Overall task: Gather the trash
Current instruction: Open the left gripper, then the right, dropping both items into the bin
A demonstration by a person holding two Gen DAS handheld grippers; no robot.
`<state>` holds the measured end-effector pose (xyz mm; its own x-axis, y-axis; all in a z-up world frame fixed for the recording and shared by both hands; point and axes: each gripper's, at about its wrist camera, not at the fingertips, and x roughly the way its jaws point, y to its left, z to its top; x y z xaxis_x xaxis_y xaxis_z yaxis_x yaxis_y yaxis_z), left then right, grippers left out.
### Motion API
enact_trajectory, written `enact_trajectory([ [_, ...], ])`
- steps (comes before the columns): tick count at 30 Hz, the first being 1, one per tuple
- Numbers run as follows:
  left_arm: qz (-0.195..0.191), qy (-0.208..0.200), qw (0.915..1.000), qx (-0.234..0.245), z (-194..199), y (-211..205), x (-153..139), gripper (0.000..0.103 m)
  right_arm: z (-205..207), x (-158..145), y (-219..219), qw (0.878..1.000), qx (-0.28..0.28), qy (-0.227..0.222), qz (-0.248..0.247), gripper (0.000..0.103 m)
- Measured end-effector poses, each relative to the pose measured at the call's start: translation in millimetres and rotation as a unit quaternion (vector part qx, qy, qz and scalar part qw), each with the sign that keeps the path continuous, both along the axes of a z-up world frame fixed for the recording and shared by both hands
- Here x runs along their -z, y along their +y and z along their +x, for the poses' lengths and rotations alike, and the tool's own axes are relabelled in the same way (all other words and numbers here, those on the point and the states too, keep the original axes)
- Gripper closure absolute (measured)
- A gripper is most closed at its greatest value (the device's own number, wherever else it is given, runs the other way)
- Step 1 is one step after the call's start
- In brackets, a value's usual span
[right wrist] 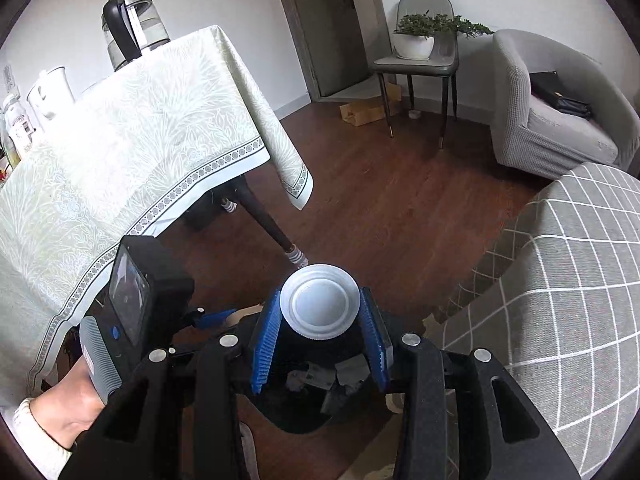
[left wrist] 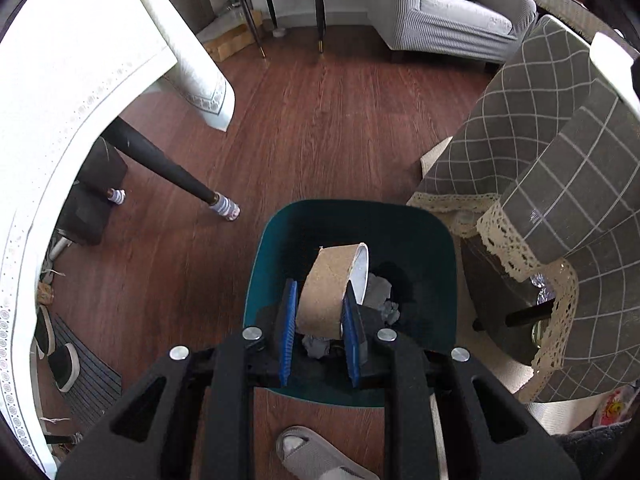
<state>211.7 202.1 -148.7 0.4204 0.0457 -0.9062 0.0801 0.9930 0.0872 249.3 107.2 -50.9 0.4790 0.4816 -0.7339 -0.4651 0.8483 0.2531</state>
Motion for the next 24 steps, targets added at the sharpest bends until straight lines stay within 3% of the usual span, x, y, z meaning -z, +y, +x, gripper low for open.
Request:
enact_trajectory([
  [12,-0.008,0.086,0.9961,0.020,3,15,65,0.076,28,34,37,0.999,-0.017,0.030,-0.029,0.063],
  [17,-0.015,0.090,0.9958,0.008,6,23,69,0.049,37,49,50,0.998,-0.024,0.045,-0.034,0.063],
  [20,-0.024,0.082,0.9963,0.005,5,29,65,0.041,43,57,55,0.997,-0.025,0.057,-0.036,0.063],
  [24,-0.025,0.064,0.9976,-0.009,5,38,54,0.038,49,70,62,0.996,-0.025,0.069,-0.044,0.063],
])
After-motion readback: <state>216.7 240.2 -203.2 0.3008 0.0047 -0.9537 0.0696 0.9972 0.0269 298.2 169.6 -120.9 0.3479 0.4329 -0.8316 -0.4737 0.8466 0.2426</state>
